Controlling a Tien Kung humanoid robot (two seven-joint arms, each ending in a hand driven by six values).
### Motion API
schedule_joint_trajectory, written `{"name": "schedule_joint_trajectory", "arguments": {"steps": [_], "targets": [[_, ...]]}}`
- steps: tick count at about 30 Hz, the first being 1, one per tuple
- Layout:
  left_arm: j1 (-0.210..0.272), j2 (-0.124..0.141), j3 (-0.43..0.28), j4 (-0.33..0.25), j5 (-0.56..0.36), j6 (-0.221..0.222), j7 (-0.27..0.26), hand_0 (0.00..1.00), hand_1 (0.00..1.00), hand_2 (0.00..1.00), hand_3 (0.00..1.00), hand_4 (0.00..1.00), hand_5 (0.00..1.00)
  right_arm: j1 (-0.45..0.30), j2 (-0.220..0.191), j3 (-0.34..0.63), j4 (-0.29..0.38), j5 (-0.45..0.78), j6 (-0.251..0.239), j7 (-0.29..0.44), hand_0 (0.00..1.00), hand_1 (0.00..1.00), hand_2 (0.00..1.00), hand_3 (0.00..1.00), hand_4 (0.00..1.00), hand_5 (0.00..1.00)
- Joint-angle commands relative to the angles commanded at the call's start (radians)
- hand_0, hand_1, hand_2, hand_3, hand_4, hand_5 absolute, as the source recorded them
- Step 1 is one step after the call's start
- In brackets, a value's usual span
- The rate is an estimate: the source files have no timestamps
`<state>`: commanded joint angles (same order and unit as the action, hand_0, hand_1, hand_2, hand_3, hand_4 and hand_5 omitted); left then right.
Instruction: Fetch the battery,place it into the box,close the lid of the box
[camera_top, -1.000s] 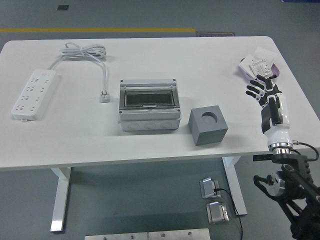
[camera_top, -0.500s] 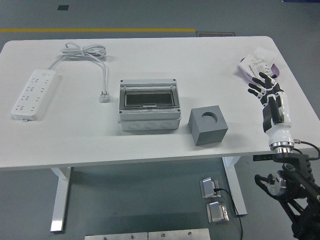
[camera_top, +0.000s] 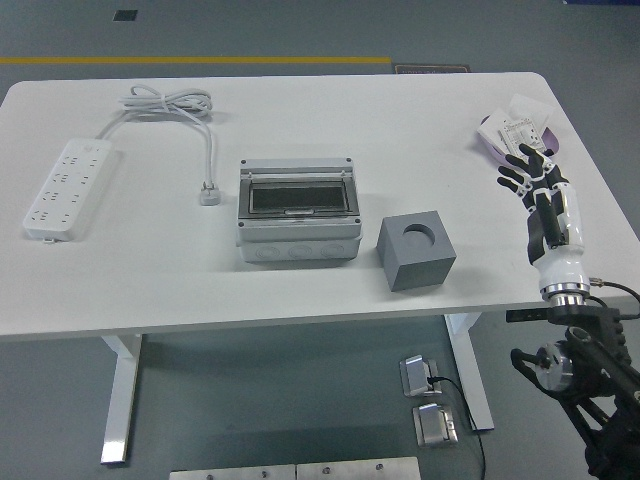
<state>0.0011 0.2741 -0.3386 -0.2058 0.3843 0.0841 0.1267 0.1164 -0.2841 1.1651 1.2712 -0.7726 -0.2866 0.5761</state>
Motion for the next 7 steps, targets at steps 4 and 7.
{"name": "schedule_joint_trajectory", "arguments": {"steps": [4, 7], "targets": [[-0.002, 0.002, -0.006, 0.000, 0.009, -0.001, 0.003, 0.629, 0.684, 0.591, 0.587, 0.573, 0.002, 0.003, 0.001, 0.002, -0.001, -0.003, -0.002, -0.001, 0.699, 0.678, 0.715, 0.767, 0.922, 0.699], [-0.006, 0.004, -0.007, -0.001, 0.013, -0.001, 0.004, 0.629, 0.684, 0.591, 0.587, 0.573, 0.002, 0.005, 0.000, 0.002, -0.001, -0.005, -0.004, -0.002, 0.699, 0.678, 0.715, 0.767, 0.922, 0.699]]}}
